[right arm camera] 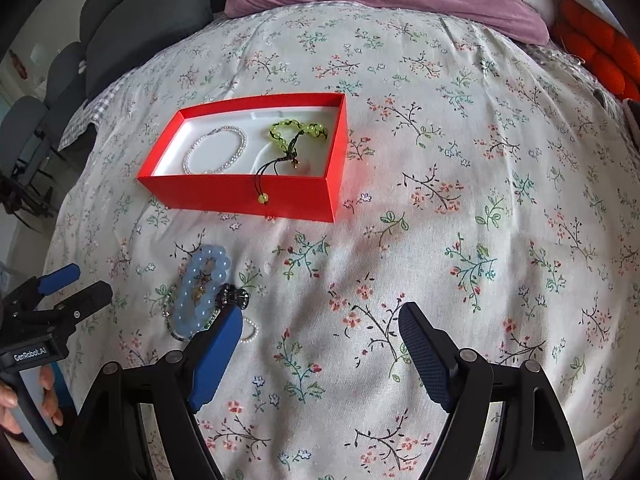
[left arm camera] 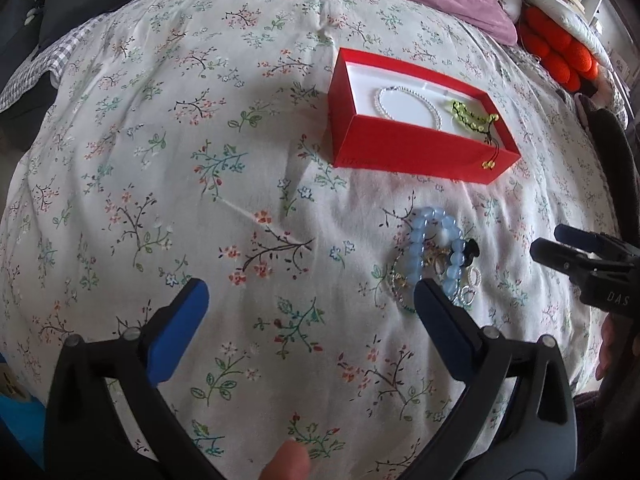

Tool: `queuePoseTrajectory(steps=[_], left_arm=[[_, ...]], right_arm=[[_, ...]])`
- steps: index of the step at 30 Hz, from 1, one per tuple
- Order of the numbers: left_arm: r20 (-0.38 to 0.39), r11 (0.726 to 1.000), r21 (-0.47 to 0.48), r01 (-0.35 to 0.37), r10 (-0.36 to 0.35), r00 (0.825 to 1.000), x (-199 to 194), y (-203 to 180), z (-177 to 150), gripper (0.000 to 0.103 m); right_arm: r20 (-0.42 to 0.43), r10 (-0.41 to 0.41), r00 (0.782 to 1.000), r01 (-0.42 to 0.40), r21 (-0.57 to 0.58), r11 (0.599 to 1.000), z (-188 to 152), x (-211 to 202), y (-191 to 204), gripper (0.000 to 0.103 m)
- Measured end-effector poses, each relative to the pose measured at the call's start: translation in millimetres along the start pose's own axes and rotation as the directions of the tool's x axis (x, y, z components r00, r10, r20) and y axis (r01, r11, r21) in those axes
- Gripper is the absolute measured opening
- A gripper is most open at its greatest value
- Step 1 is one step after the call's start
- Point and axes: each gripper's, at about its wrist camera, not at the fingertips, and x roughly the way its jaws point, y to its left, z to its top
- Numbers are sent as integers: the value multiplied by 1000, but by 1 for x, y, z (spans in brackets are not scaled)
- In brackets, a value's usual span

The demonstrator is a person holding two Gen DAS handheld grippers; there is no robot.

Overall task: Organize jewelry
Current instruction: 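Grasp the light blue bead bracelet with the right tool and lift it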

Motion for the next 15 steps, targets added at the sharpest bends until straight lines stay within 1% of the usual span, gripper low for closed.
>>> queuePoseTrajectory(steps=[5, 8, 11, 14, 15], left_arm=[[-48, 998, 70, 2, 2, 999, 13, -6, -8, 102], [-68, 995, 98, 20, -13, 998, 16, -11, -10, 102], [-94, 994, 100, 44, -34, 995, 17, -15, -9, 102], [-101, 992, 114, 51, -39, 994, 18, -20, -8, 102], [-102, 991, 120, 51, -39, 994, 18, -22, -8, 100]], right_arm=[[-49, 1, 999, -1, -12, 1000, -5, 14, 2, 82], [-70, -4, 998, 2, -24, 1000, -7, 20, 5, 82], [-78, 9, 997, -11, -30, 999, -6, 23, 8, 82], [-71, 30, 997, -33, -36, 999, -2, 24, 14, 82], [-67, 42, 997, -44, -37, 998, 1, 24, 17, 82]])
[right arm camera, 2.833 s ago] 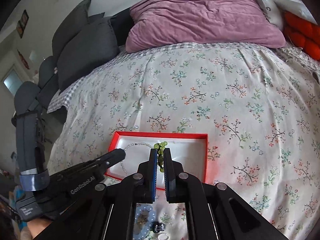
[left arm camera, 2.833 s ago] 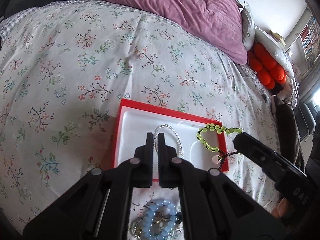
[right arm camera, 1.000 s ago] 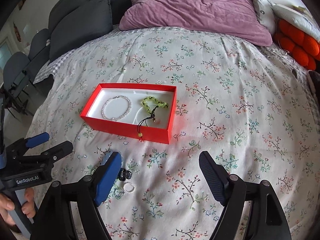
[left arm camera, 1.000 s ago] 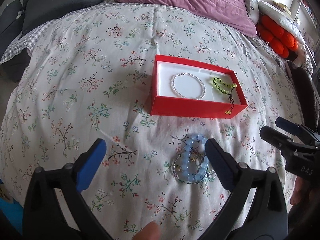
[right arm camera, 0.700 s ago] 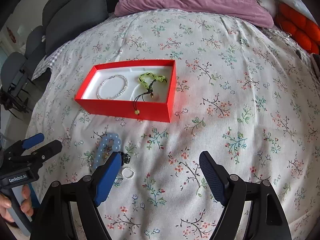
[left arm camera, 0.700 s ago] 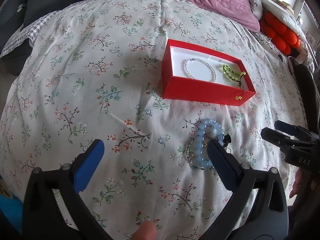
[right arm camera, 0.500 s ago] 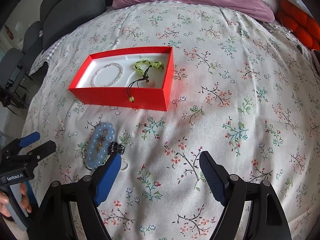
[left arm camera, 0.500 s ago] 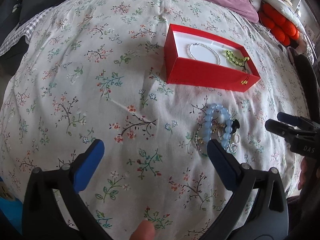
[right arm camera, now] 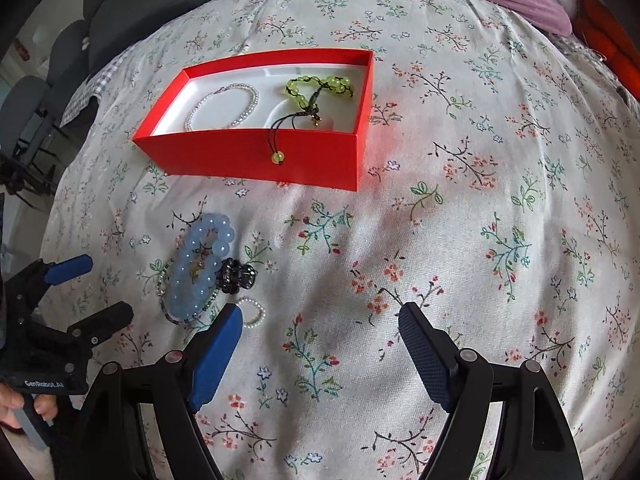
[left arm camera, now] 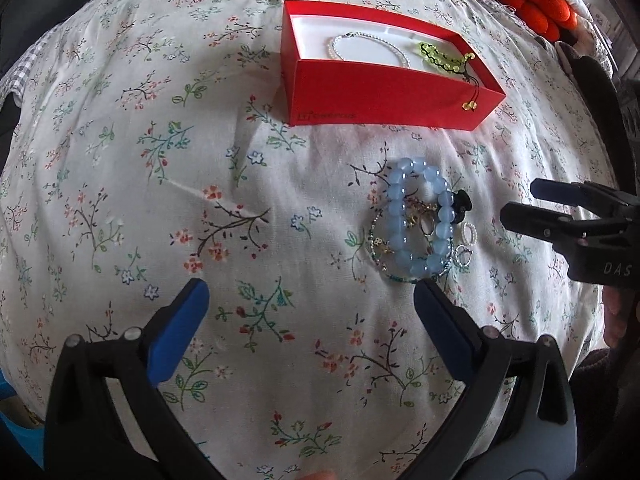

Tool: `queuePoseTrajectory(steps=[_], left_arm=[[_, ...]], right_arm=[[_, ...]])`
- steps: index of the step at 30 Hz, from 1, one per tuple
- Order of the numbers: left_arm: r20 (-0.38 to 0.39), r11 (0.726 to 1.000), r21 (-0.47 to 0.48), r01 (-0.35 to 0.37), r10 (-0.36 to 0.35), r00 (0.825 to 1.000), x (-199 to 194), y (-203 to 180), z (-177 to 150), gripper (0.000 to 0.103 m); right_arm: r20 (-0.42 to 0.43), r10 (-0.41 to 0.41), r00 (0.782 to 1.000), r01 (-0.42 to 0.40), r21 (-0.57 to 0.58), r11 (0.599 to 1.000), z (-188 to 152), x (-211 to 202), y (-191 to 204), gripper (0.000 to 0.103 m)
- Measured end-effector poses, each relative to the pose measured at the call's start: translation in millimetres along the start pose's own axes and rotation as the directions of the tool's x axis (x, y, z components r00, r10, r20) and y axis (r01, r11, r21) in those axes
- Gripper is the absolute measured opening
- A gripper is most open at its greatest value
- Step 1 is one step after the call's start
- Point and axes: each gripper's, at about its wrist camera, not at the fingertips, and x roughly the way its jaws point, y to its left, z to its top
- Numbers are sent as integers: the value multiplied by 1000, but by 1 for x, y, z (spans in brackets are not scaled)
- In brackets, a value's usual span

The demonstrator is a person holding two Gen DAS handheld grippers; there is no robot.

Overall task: Organize jewelry
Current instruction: 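Grasp the light blue bead bracelet with the right tool and lift it, then grasp the thin dark beaded bracelet with the left tool while the right tool holds the blue bracelet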

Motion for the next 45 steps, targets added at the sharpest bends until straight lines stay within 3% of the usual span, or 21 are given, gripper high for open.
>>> queuePoseTrajectory(steps=[7, 12, 16, 23, 32, 38, 45], left_arm=[[-7, 999, 38, -8, 8, 1000, 4, -4, -1, 89], [-6, 999, 49, 0, 0, 1000, 4, -4, 0, 89], [-6, 999, 44, -1, 1, 1000, 3, -3, -1, 89], [-13, 997, 69, -29, 30, 999, 5, -4, -5, 89], [3, 996, 89, -23, 23, 1000, 3, -10, -5, 89], [16, 999, 37, 33, -34, 999, 0, -4, 3, 73], [23, 982, -72, 174, -173, 985, 6, 4, 16, 55]], right_arm=[[13, 57, 998, -57, -19, 998, 20, 11, 25, 79], [1, 71, 997, -71, -2, 997, 34, 30, 36, 54], [-4, 63, 998, -63, -2, 998, 39, 39, 42, 42], [-11, 55, 998, -56, -62, 997, 39, 47, 59, 13], [60, 85, 995, -82, -40, 996, 34, 11, 49, 12], [115, 91, 989, -88, -30, 996, 24, -24, 28, 12], [140, 66, 988, -69, 14, 998, 20, -37, 10, 12]])
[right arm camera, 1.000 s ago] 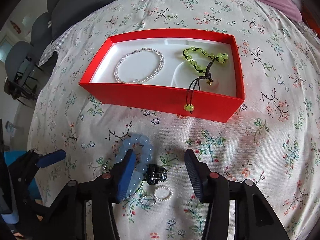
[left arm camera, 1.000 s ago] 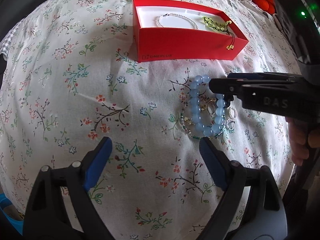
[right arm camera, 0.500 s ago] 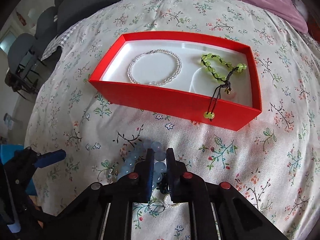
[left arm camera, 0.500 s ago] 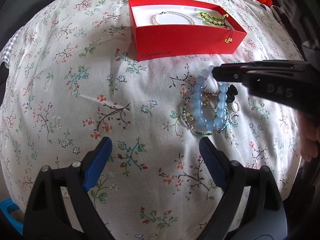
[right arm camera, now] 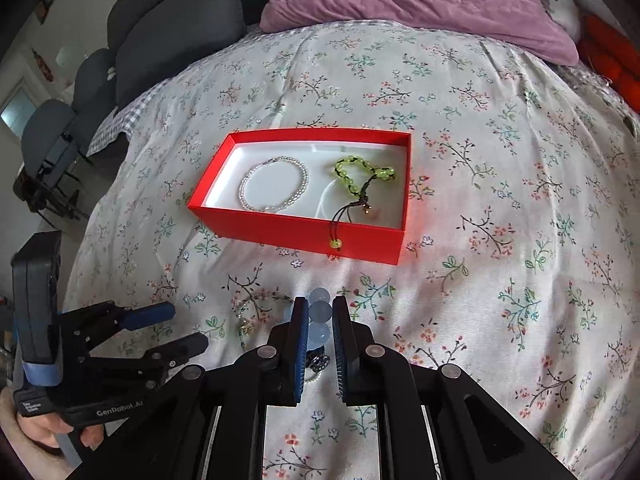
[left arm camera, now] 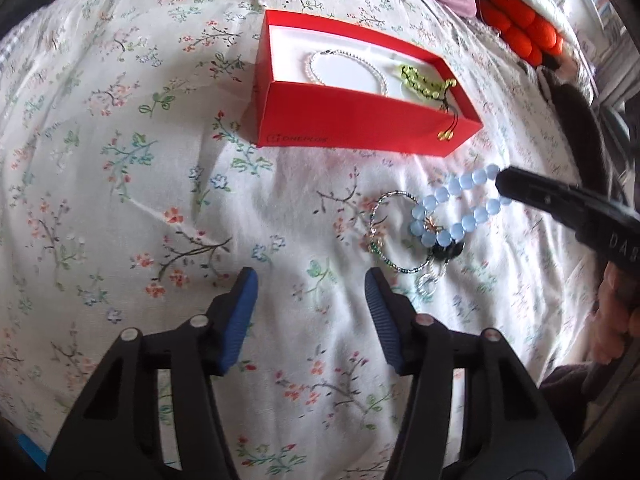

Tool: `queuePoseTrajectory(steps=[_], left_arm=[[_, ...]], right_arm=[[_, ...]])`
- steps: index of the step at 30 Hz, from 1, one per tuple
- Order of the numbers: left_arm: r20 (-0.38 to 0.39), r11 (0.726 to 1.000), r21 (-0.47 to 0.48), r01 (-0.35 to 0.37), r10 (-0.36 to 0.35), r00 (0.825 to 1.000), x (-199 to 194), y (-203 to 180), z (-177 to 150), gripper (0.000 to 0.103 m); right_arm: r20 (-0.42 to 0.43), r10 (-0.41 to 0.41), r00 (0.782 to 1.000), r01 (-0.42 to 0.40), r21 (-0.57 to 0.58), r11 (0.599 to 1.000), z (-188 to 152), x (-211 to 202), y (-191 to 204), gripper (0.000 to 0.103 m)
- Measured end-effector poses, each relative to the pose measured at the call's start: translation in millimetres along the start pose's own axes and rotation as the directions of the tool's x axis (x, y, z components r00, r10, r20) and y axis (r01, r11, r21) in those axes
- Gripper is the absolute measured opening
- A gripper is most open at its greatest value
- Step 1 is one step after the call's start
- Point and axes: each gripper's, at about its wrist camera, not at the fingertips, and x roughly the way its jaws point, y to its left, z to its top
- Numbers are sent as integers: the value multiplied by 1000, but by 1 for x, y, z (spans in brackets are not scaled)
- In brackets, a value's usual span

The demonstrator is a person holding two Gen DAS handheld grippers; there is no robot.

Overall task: Organize jewelry
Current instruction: 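Grasp the thin dark beaded bracelet with the left tool while the right tool holds the blue bracelet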

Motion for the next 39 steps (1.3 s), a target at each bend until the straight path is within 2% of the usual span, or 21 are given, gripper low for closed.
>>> queuePoseTrajectory(steps=[3, 5, 11, 16, 20, 24, 30, 39], left_arm=[[5, 996, -51, 66, -66, 998, 2, -1, 6, 54], [23, 996, -53, 72, -71, 997, 1, -6, 10, 54], [18, 998, -17, 58, -58, 998, 12, -26, 24, 54], [3, 999, 50, 5, -5, 1000, 28, -41, 35, 53], [-20, 994, 96, -53, 56, 998, 41, -48, 34, 40], [-25, 992, 111, -55, 58, 998, 41, -52, 34, 14], [-12, 990, 127, -58, 60, 998, 41, -63, 36, 5], [49, 987, 160, -22, 14, 999, 12, -74, 31, 4]], right_arm=[[23, 11, 1000, -11, 12, 1000, 0, -12, -7, 12], [35, 26, 999, -27, 16, 1000, 1, -19, -8, 12], [83, 19, 996, -20, 10, 1000, 2, -37, -10, 12], [77, 16, 997, -19, 27, 999, 2, -37, -17, 12], [58, 15, 998, -17, 33, 999, 1, -32, -21, 12], [47, 5, 999, -6, 36, 999, 0, -29, -24, 12], [32, -5, 999, 3, 49, 999, -1, -24, -31, 12], [42, -6, 999, 4, 55, 998, -1, -28, -32, 12]])
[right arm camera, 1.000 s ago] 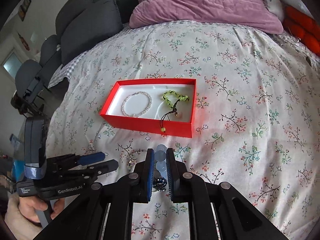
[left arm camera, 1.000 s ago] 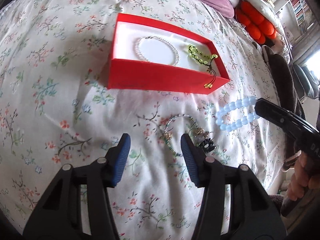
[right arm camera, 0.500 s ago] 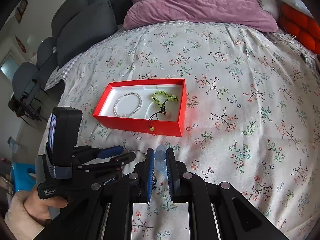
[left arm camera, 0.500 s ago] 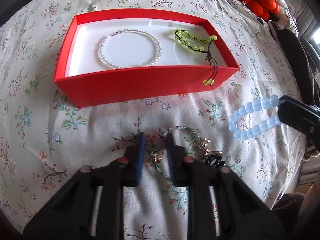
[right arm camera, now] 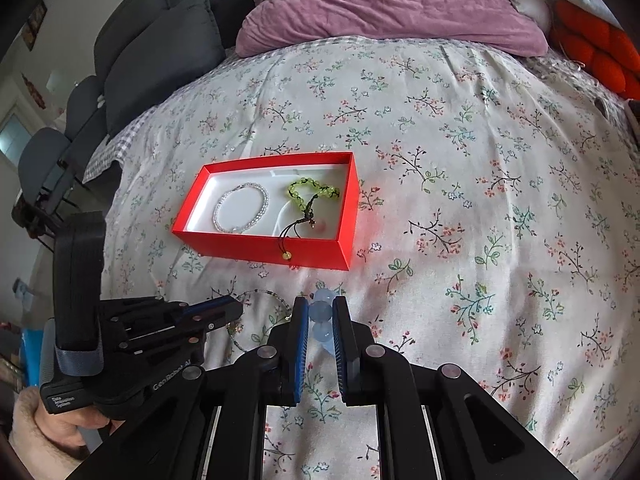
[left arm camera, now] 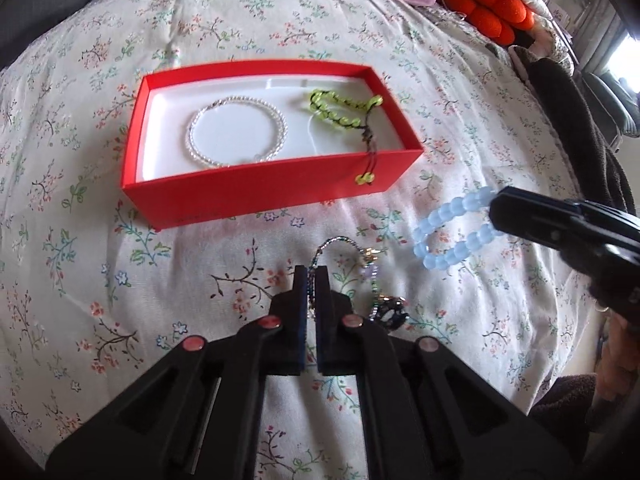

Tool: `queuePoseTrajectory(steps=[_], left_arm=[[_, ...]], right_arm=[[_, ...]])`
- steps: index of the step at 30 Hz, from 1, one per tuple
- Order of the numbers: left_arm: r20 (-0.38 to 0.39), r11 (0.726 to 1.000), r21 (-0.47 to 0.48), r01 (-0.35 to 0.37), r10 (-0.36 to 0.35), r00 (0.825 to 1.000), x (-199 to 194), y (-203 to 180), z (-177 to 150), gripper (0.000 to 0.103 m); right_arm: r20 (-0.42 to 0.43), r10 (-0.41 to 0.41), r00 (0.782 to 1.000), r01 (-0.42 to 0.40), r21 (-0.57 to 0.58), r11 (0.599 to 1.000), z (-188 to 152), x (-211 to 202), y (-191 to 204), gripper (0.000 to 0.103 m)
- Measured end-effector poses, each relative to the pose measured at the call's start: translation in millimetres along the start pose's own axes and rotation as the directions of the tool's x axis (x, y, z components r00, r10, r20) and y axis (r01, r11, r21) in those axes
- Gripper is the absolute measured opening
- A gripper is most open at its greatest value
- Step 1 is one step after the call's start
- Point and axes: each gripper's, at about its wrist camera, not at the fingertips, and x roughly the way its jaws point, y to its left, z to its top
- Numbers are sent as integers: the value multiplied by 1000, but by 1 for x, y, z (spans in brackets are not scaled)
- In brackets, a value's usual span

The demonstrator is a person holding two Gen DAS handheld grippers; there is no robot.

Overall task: Organize jewelry
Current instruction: 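Grasp the thin dark beaded bracelet with the left tool while the right tool holds the blue bracelet, then carry both bracelets into the red box and open both tools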

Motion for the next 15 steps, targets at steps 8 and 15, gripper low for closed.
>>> queuePoseTrajectory(steps=[8, 15], left_arm=[[66, 999, 23, 32, -33, 997, -31, -6, 2, 4], [129, 997, 3, 82, -82, 988, -61, 0, 4, 4]], right_arm=[[14, 5, 1000, -5, -7, 1000, 2, -4, 7, 12], [13, 78, 997, -79, 32, 996, 5, -7, 8, 12]])
